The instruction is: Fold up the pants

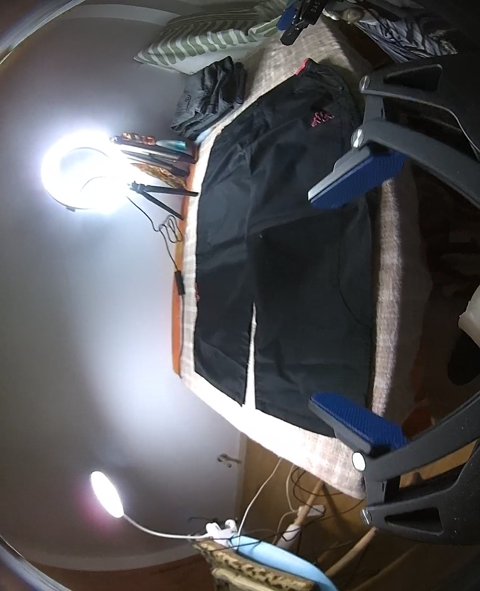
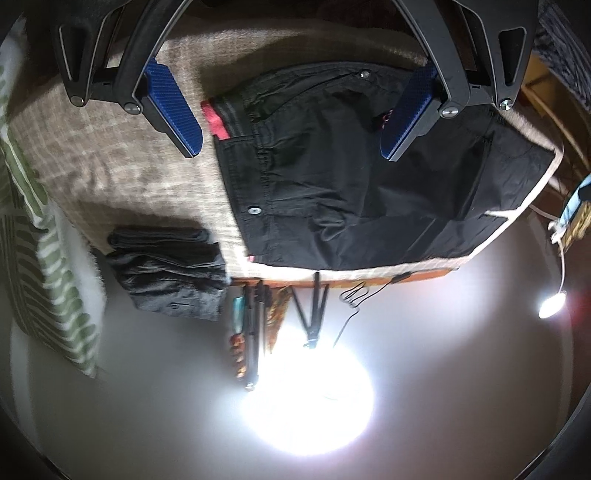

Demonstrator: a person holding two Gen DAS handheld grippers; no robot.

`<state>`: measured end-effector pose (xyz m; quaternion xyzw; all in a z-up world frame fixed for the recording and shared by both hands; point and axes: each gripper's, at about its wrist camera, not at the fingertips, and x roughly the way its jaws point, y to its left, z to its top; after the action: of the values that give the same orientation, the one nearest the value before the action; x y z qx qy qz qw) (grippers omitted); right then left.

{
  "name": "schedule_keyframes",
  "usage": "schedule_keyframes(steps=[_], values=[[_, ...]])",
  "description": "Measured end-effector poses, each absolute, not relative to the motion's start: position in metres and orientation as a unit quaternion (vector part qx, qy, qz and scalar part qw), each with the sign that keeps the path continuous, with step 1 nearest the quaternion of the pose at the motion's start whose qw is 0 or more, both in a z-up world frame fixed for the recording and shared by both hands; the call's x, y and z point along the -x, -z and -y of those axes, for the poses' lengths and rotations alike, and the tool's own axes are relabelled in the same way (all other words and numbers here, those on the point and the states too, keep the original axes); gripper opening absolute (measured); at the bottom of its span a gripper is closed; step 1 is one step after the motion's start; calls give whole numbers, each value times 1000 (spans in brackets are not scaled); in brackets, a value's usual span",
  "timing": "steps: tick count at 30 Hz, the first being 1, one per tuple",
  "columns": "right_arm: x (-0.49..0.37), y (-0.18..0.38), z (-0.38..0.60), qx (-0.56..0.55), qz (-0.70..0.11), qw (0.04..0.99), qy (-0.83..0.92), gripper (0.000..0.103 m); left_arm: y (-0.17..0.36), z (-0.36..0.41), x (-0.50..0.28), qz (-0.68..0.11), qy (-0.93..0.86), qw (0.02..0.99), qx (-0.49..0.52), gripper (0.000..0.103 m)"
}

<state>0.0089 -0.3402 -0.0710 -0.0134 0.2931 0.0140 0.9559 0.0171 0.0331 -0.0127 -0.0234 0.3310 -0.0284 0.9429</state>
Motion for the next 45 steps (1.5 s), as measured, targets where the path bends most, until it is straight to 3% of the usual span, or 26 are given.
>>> schedule_keyframes(steps=[8, 21, 26, 31, 38, 42, 45], values=[[-22, 64, 319, 63, -295, 951, -63, 99, -18, -80, -27, -323, 32, 945, 44, 87], [-38, 71, 278, 145, -313, 926, -154, 97, -110, -143, -32, -267, -44, 961, -45, 87], [-45, 80, 264, 172, -323, 914, -174, 96, -113, -161, -34, -275, -55, 959, -49, 87], [-54, 97, 252, 192, -337, 901, -193, 94, -81, -175, -43, -305, -54, 950, -24, 87], [-59, 122, 237, 217, -362, 882, -210, 90, 22, -178, -63, -414, -19, 909, 51, 86], [-59, 137, 227, 238, -369, 868, -230, 85, 79, -181, -69, -471, -10, 876, 108, 70], [-58, 147, 221, 253, -376, 857, -245, 83, 104, -184, -71, -493, -10, 859, 136, 67]])
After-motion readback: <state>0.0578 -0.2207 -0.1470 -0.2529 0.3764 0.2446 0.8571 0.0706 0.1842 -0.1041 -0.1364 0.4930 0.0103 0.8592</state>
